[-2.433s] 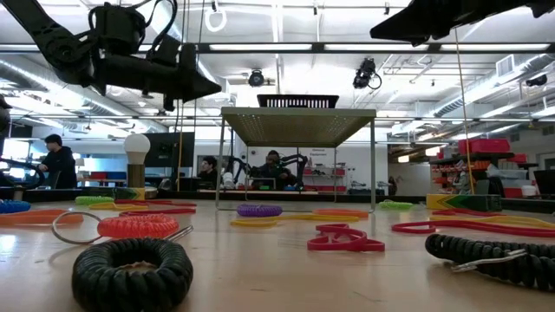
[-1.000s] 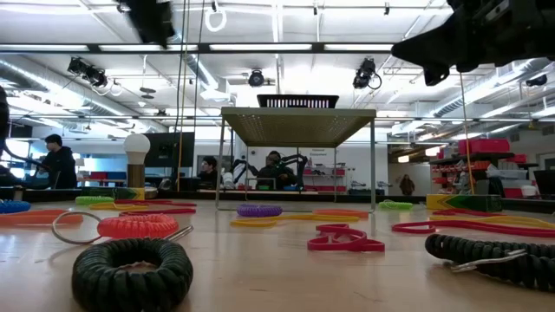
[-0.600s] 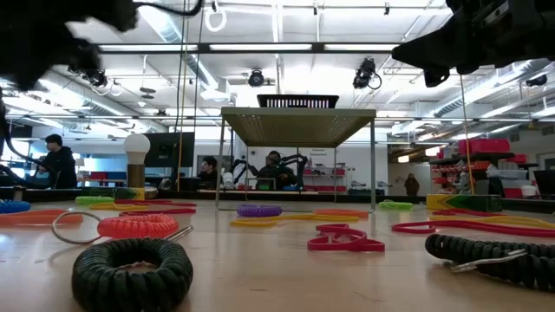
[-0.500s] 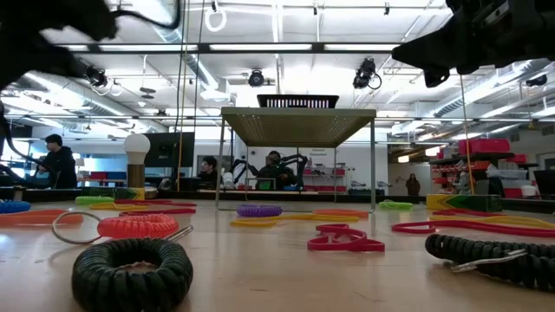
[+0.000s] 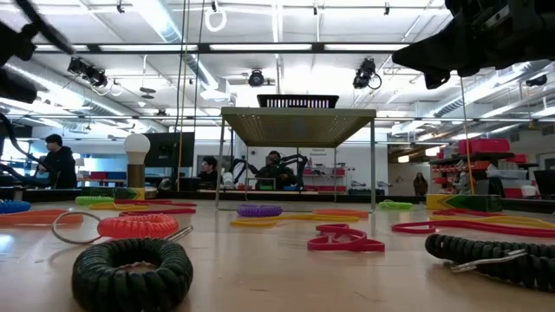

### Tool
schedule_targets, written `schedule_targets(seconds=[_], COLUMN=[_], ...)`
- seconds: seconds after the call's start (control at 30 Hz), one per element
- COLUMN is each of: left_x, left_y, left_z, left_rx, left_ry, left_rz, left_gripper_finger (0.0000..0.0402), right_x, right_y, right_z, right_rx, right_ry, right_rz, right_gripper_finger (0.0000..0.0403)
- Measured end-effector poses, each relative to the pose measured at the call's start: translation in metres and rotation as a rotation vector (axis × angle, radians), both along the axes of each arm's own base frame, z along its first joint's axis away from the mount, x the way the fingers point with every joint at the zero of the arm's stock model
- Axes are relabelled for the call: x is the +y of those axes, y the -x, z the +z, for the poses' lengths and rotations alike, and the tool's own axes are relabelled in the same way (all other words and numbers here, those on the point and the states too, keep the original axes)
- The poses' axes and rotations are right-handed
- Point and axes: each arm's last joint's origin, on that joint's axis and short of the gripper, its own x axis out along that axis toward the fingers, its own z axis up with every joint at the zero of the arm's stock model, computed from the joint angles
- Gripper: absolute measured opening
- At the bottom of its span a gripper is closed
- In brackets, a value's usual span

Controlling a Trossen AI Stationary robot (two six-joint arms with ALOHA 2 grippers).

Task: Pick & Place Office Desk Supplies
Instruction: Put the black bin on the shelf aligned with the other black bin

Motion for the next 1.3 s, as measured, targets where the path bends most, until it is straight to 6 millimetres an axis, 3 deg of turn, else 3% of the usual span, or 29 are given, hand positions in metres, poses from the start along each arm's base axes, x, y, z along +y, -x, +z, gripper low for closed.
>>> schedule_targets(seconds=[0.47, 0.57, 0.7, 0.8, 1.07, 1.3], left_x=[-0.005, -0.005, -0.001, 0.006, 0.047, 0.085], left_y=[-0.005, -0.005, -0.009, -0.016, -0.022, -0.028], left_z=[-0.016, -0.016, -0.013, -0.001, 0.048, 0.097], left_rx=[-0.043, -0.042, -0.047, -0.090, -0.347, -0.765], left_ry=[0.007, 0.005, 0.007, 0.038, 0.016, 0.131], left_rz=[-0.033, -0.030, 0.032, 0.080, 0.430, 0.916], left_gripper_finger=[0.0162, 0.0134, 0.0067, 0.0018, 0.0017, 0.0020], right_x=[0.000, 0.000, 0.000, 0.000, 0.000, 0.000], right_y=[0.000, 0.000, 0.000, 0.000, 0.000, 0.000], right_z=[0.000, 0.000, 0.000, 0.000, 0.000, 0.000], right_rx=[0.000, 0.000, 0.000, 0.000, 0.000, 0.000], right_ry=[0.001, 0.002, 0.002, 0.000, -0.008, -0.008], right_rz=[0.000, 0.000, 0.001, 0.000, 0.000, 0.000], right_gripper_finger=[0.0009, 0.0009, 0.0009, 0.0009, 0.0009, 0.0009])
